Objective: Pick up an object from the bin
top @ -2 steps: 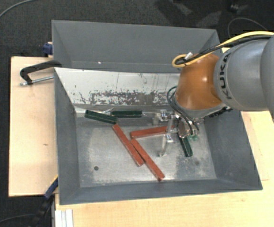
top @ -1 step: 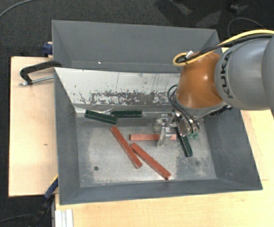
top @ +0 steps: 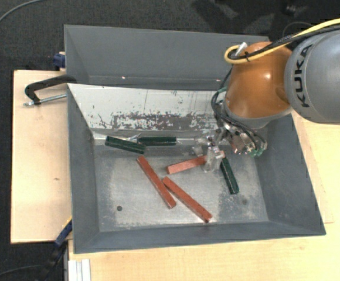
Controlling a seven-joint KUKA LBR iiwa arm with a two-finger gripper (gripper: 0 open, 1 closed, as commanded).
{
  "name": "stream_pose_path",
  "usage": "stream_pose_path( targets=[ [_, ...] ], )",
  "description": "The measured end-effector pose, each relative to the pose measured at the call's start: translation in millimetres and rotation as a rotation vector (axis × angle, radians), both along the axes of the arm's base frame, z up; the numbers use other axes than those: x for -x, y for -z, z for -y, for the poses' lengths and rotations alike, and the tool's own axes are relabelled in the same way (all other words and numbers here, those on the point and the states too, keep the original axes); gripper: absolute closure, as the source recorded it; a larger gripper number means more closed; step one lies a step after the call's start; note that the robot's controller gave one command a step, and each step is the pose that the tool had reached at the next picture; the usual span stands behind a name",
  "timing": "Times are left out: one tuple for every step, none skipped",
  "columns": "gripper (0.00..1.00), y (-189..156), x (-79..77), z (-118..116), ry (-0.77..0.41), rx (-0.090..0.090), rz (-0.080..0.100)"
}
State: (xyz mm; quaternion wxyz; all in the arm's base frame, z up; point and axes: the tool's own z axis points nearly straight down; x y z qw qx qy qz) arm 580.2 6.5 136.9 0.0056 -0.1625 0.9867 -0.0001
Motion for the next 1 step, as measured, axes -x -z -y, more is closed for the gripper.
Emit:
stream_pose_path(
  targets=[
    [1.0, -142.6, 4.7, -9.1, 0.021, 0.0, 0.006]
  ],
)
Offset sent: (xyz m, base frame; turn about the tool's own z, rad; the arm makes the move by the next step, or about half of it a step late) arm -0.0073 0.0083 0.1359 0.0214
